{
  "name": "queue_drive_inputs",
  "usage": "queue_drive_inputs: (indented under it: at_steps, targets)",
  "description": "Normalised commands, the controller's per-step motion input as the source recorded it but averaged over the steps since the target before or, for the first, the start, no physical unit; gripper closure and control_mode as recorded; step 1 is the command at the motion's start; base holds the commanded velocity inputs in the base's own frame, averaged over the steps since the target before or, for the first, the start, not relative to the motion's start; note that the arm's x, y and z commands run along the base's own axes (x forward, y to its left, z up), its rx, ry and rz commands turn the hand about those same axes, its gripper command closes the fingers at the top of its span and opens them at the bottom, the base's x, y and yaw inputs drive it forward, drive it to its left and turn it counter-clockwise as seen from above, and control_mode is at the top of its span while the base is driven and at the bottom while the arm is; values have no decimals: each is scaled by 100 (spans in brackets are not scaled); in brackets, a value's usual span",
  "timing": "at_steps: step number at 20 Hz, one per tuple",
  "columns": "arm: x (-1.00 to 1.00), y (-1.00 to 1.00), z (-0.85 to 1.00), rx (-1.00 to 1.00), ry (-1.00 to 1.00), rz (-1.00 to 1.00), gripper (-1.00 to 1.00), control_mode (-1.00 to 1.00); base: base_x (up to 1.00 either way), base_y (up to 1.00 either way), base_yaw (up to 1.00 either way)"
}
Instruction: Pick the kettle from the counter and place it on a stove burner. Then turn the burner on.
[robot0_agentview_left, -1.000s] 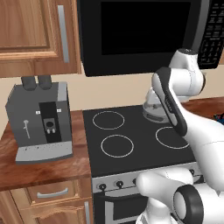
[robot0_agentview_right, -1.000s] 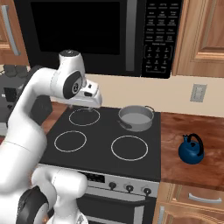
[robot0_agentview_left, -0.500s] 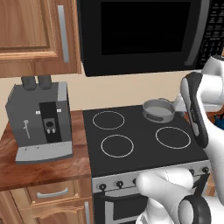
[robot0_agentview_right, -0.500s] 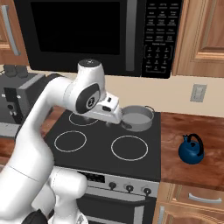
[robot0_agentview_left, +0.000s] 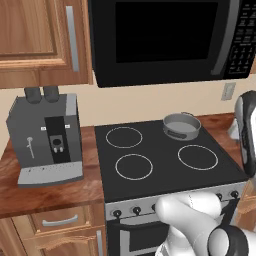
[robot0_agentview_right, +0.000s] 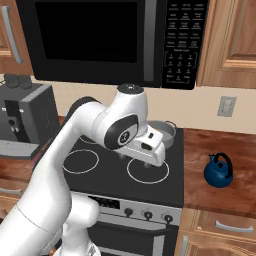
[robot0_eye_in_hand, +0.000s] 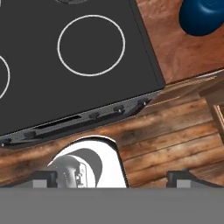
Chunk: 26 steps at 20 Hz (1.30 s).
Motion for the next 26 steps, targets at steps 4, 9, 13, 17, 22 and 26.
queue_drive_inputs:
  at_steps: [4, 9, 13, 17, 22, 26]
  targets:
    - [-33, -67, -32, 0, 13, -9, -100, -100, 0, 0, 0]
    - [-6, -46, -26, -1, 11, -1, -100, -100, 0, 0, 0]
    - [8, -51, -18, 0, 2, 3, -100, -100, 0, 0, 0]
    - [4, -68, -18, 0, -2, 21, -100, -100, 0, 0, 0]
    - [0, -85, -13, 3, -16, 31, -100, -100, 0, 0, 0]
    - [7, -81, -1, 8, -23, 27, -100, -100, 0, 0, 0]
